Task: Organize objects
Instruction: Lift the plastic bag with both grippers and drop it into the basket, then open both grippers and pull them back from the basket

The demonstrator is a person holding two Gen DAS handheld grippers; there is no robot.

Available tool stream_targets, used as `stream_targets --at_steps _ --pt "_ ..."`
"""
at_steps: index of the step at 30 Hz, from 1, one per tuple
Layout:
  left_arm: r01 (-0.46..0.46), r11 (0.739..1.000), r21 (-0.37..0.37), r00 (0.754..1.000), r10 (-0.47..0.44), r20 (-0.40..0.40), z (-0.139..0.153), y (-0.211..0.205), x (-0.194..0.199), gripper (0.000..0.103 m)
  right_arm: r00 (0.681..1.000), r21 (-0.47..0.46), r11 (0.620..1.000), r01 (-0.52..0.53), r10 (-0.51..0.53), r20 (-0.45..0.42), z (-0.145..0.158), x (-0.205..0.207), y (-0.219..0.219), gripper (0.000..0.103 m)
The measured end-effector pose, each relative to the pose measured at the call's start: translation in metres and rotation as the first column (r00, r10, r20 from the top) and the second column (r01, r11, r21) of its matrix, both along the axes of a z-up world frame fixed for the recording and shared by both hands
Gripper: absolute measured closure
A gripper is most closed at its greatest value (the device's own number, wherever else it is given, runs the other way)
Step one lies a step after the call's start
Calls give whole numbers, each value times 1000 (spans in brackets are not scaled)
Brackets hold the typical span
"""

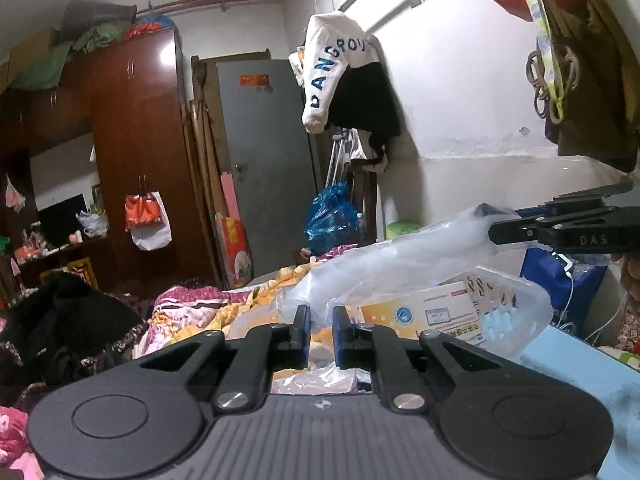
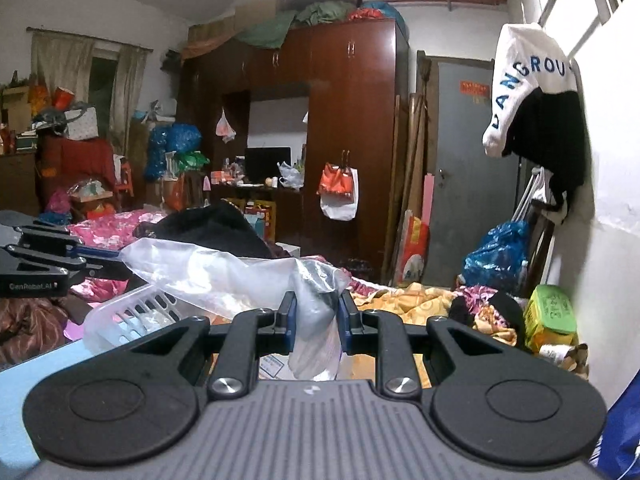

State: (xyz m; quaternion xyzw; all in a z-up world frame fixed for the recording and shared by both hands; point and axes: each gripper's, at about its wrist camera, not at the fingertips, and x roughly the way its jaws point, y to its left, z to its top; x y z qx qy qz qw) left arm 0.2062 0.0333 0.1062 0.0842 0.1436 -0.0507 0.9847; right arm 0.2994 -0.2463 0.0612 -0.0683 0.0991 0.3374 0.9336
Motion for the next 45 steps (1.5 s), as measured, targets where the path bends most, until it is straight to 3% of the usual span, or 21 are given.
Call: stream_targets --at_steps 4,5,6,7,8,9,11,15,35,39,42,45 --pt "-23 1000 15 1000 23 3 -8 2 2 87 1000 -13 1000 -18 18 18 -5 -2 2 78" --pt "-34 999 18 999 34 20 -10 4 2 83 999 -12 1000 -20 21 24 -6 -1 1 71" --pt "-56 998 29 997 55 47 -12 2 2 78 1000 -3 1000 -13 13 27 -8 1 -1 52" --pt "-90 995 39 994 88 63 -14 3 4 58 1000 10 1000 7 -7 30 -10 1 -3 40" --pt "-116 993 36 992 114 60 -16 5 7 48 999 28 999 32 -33 42 -9 2 -6 18" --pt "-125 992 24 991 123 60 -17 7 7 36 997 48 997 52 -55 52 -10 0 -9 7" --pt "-127 992 8 989 126 81 -19 11 5 35 997 63 996 63 -65 42 -9 -2 -13 2" --pt "-120 993 -17 987 121 108 -16 15 -5 19 995 50 995 92 -93 27 -5 -4 -16 0" --pt "-51 994 -92 996 57 67 -21 16 -16 13 999 26 999 43 -43 5 0 -19 -7 0" --pt "-47 992 -117 996 56 74 -22 14 -33 13 997 28 998 56 -54 -49 1 -30 -9 0" --pt "-48 992 -115 995 58 85 -23 10 -59 13 982 -41 989 141 -145 -121 0 -46 -6 0" --pt "-117 988 -99 989 125 75 -24 1 -85 13 949 -100 946 308 -313 -39 -7 -79 0 0"
